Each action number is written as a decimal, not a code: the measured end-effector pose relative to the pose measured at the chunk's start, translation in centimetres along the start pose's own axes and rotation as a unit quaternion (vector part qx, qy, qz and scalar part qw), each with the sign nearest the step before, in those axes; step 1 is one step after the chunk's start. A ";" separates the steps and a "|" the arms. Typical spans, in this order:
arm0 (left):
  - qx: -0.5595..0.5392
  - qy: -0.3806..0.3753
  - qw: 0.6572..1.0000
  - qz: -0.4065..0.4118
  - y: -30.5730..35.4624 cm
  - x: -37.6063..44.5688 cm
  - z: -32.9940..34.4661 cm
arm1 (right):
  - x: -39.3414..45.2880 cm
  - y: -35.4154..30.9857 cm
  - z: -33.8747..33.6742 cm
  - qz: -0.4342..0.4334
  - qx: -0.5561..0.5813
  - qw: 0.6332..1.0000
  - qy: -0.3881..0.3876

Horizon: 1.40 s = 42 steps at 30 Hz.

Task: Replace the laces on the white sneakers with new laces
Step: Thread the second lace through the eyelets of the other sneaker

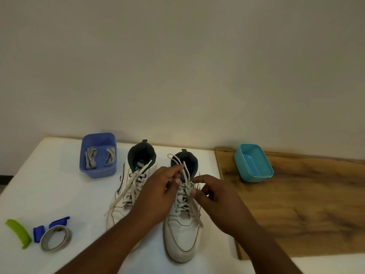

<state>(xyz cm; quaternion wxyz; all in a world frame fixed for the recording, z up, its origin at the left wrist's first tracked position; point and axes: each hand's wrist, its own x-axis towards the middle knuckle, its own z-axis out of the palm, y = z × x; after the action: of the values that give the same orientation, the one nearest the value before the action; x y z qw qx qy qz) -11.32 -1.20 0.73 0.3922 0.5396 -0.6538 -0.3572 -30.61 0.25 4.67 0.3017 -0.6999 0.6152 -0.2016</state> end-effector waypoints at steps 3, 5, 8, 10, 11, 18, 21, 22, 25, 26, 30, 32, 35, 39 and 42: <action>0.011 -0.026 0.998 0.049 -0.1 0.1 -0.1 | 0.1 0.0 0.3 -0.014 0.011 1.000 0.010; 0.022 -0.025 0.998 0.048 -0.2 0.1 -0.2 | 0.2 -0.1 0.1 -0.015 0.014 0.999 0.025; 0.039 0.005 0.999 0.034 -0.2 -0.1 -0.1 | -0.1 0.3 0.3 0.000 -0.039 0.999 -0.009; 0.063 0.017 0.997 0.036 -0.3 -0.2 0.0 | 0.0 0.9 0.6 0.031 -0.082 0.996 -0.015; 0.081 0.021 0.996 0.040 -0.3 -0.3 0.0 | 0.0 1.1 0.7 0.050 -0.097 0.994 -0.008; 0.332 0.011 0.941 0.059 1.4 -1.8 0.1 | -1.0 -0.7 0.9 0.030 -0.005 0.997 -0.068; 0.378 0.102 0.920 0.034 1.8 -2.3 -1.1 | -1.7 -0.5 2.2 0.044 -0.001 0.996 -0.076; 0.386 0.112 0.916 -0.003 1.4 -2.3 -1.8 | -1.7 -0.5 2.5 0.055 -0.006 0.995 -0.078; 0.384 0.098 0.908 -0.137 -0.7 -2.5 -3.3 | -1.4 0.0 3.9 0.077 -0.023 0.994 -0.069; 0.377 0.096 0.907 -0.163 -0.3 -3.4 -5.1 | -2.0 -1.6 3.8 0.065 -0.023 0.996 -0.055; 0.349 0.023 0.917 -0.194 -1.9 -4.0 -5.4 | -1.4 -0.8 5.0 0.067 -0.048 0.996 -0.019; 0.351 0.016 0.918 -0.182 -2.1 -3.8 -4.8 | -1.0 -0.3 5.5 0.069 -0.034 0.997 -0.001; 0.335 0.023 0.924 -0.181 -2.2 -3.8 -4.3 | -0.6 -0.3 6.5 0.064 -0.019 0.998 0.024; 0.321 0.034 0.932 -0.165 -1.8 -3.9 -3.9 | -0.2 -0.4 7.0 0.054 -0.018 0.998 0.034; 0.315 0.036 0.935 -0.160 -2.1 -3.8 -3.9 | 0.0 -0.2 7.1 0.044 -0.019 0.998 0.029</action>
<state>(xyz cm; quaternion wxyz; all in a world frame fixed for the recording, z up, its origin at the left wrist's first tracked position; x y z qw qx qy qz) -6.48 2.02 0.12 0.1633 0.7455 -0.6230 -0.1715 -25.86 1.49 -0.40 0.2792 -0.6714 0.6578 -0.1965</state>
